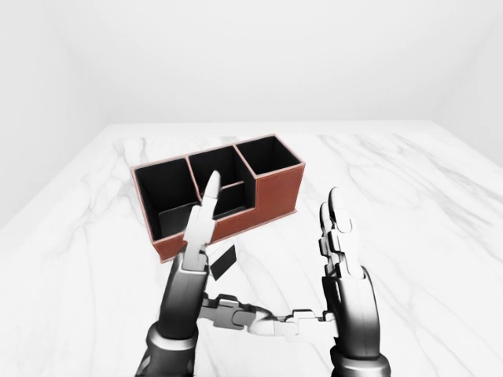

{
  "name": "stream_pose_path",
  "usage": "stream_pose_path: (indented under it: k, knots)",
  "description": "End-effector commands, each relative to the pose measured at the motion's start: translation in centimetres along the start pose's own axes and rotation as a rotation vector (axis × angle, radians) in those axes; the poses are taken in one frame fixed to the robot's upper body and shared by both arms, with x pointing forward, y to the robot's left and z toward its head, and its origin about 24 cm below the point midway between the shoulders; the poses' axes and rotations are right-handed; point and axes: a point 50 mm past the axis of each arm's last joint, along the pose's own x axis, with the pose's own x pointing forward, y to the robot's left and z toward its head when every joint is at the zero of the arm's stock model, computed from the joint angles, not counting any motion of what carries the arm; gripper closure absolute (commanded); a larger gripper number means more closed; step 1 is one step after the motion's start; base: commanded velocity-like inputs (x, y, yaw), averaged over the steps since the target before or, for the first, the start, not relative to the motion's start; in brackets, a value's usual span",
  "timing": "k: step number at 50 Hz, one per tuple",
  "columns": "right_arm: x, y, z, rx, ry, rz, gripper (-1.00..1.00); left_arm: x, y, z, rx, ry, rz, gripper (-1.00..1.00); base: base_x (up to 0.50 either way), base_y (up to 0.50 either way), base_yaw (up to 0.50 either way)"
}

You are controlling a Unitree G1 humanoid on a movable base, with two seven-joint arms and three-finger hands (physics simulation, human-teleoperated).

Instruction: Pick up the book and place it in the left compartment of the caddy.

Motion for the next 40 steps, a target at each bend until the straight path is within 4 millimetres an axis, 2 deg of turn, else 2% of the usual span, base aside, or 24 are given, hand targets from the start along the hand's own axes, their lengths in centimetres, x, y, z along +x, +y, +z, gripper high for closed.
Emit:
stream_pose_path:
  k: [1,8,16,34,40]
  knots:
    - [0.1,0.0,-0.2,0.002,0.006,0.003,-1.00,0.9,-2.7,-2.3,0.123,0.042,-0.072,-1.00,0.00,0.00,0.00]
    - [0.1,0.0,-0.1,0.000,0.006,0.003,-1.00,-0.1,-4.7,-4.8,0.155,0.149,-0.184,-1.00,0.00,0.00,0.00]
    - [0.1,0.0,-0.1,0.001,0.007,0.005,-1.00,-0.8,-5.1,-6.3,0.215,0.203,-0.205,-1.00,0.00,0.00,0.00]
    - [0.1,0.2,-0.2,0.003,0.010,0.010,-1.00,-1.5,-2.8,-4.3,0.353,0.104,-0.033,-1.00,0.00,0.00,0.00]
    - [0.1,0.2,-0.2,0.003,0.012,0.013,-1.00,-1.8,-2.1,-4.2,0.374,0.098,-0.001,-1.00,0.00,0.00,0.00]
